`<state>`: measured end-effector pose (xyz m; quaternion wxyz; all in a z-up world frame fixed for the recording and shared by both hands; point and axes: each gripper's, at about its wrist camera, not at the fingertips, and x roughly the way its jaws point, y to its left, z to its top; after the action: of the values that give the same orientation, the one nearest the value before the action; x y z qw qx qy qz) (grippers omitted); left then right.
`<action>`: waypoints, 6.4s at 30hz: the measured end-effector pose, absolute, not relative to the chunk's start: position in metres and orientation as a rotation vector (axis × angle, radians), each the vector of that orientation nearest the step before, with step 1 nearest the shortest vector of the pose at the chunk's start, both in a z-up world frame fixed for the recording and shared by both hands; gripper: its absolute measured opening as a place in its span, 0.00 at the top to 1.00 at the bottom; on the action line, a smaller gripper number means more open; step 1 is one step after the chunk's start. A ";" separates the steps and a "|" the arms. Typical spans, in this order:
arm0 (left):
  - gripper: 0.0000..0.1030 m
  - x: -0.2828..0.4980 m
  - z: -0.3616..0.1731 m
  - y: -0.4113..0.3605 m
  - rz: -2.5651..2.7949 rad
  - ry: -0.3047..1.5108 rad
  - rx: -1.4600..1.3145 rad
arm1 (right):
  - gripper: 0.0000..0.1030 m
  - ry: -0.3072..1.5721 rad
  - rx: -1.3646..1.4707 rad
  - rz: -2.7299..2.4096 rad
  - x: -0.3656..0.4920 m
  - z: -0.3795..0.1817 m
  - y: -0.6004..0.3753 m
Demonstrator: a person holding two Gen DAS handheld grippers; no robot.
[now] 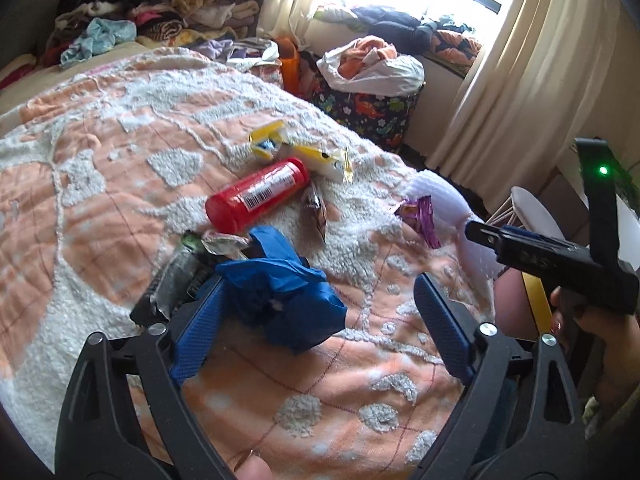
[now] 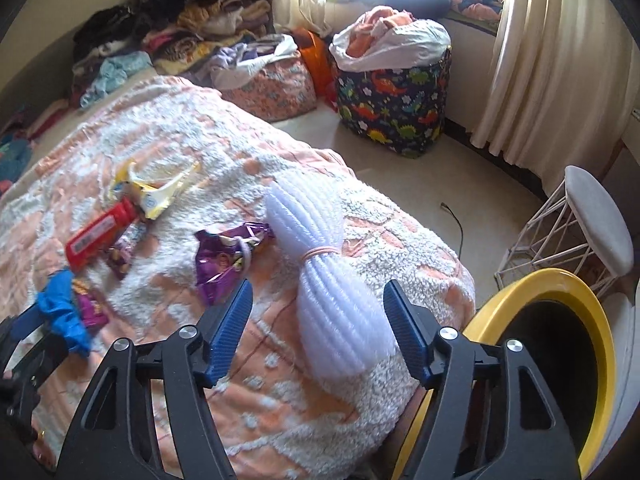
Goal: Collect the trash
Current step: 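Grasp the blue glove with the left tool while the right tool grasps the white foam bundle, then carry the blue glove and white foam bundle over the yellow-rimmed bin, then open both tools to drop the glove and foam bundle into the bin, then move both tools back over the bed toward the red bottle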
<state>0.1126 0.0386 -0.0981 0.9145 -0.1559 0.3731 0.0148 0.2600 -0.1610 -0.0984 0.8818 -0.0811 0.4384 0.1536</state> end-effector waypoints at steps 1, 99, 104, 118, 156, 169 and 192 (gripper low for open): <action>0.24 0.113 -0.099 0.038 0.033 0.773 -0.319 | 0.41 0.927 -0.178 0.313 0.264 -0.103 -0.160; 0.87 0.094 -0.040 -0.129 -0.449 0.695 -0.107 | 0.74 0.652 0.403 0.250 0.158 -0.035 -0.359; 0.87 0.092 -0.043 -0.143 -0.483 0.702 -0.080 | 0.74 0.652 0.416 0.227 0.158 -0.039 -0.367; 0.87 0.102 -0.050 -0.175 -0.552 0.701 -0.041 | 0.74 0.686 0.458 0.156 0.159 -0.055 -0.393; 0.25 0.152 -0.081 -0.208 -0.518 0.770 -0.040 | 0.49 0.772 0.578 0.059 0.167 -0.089 -0.433; 0.11 0.138 -0.062 -0.168 -0.412 0.681 -0.059 | 0.38 0.689 0.492 0.103 0.165 -0.064 -0.414; 0.11 0.127 -0.037 -0.089 -0.250 0.587 -0.175 | 0.33 0.586 0.310 0.273 0.149 -0.029 -0.325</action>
<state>0.1266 -0.0888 -0.0366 0.9458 -0.0858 0.2880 -0.1228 0.1486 -0.3250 -0.0287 0.9365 0.1516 0.2866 0.1335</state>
